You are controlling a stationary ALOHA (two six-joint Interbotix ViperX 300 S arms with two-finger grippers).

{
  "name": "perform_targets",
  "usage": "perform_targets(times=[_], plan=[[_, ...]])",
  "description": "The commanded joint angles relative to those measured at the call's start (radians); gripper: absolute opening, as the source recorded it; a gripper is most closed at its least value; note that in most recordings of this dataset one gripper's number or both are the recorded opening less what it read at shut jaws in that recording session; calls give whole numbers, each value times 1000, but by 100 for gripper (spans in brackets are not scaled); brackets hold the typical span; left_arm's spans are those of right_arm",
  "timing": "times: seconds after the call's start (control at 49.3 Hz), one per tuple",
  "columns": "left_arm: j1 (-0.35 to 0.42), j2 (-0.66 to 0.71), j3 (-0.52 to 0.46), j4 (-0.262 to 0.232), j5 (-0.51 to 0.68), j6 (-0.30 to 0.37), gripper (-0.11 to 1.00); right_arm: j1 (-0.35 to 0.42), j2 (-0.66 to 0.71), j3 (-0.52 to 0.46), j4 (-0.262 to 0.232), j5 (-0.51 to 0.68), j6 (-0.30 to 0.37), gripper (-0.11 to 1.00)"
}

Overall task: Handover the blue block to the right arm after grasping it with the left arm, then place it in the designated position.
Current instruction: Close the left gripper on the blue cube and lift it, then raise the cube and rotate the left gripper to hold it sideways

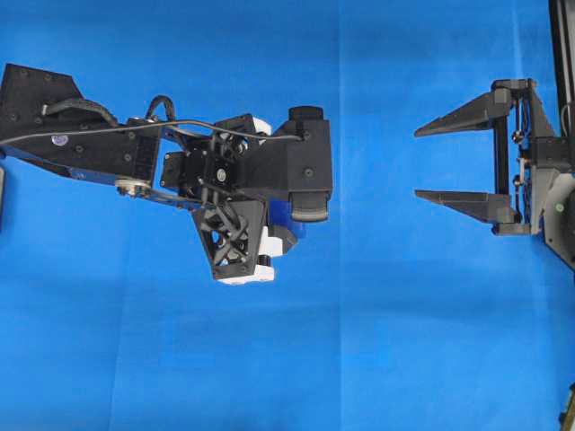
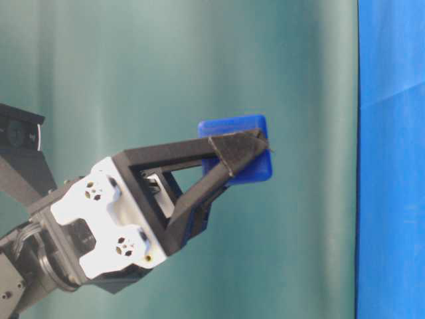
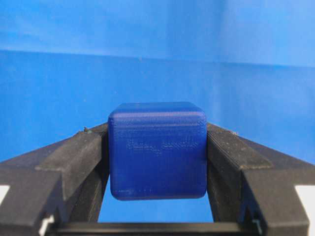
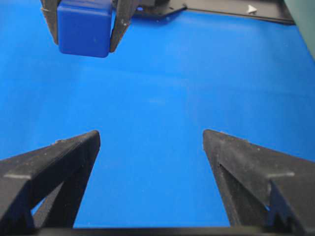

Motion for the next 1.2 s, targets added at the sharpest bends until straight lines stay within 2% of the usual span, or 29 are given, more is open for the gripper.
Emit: perform_targets(times=[0.0, 1.176], plan=[[3, -38, -20, 2, -3, 2, 48, -3, 2, -26, 0, -11, -2, 97], [5, -43, -11, 5, -29, 0, 48, -3, 2, -26, -2, -11, -2, 97]])
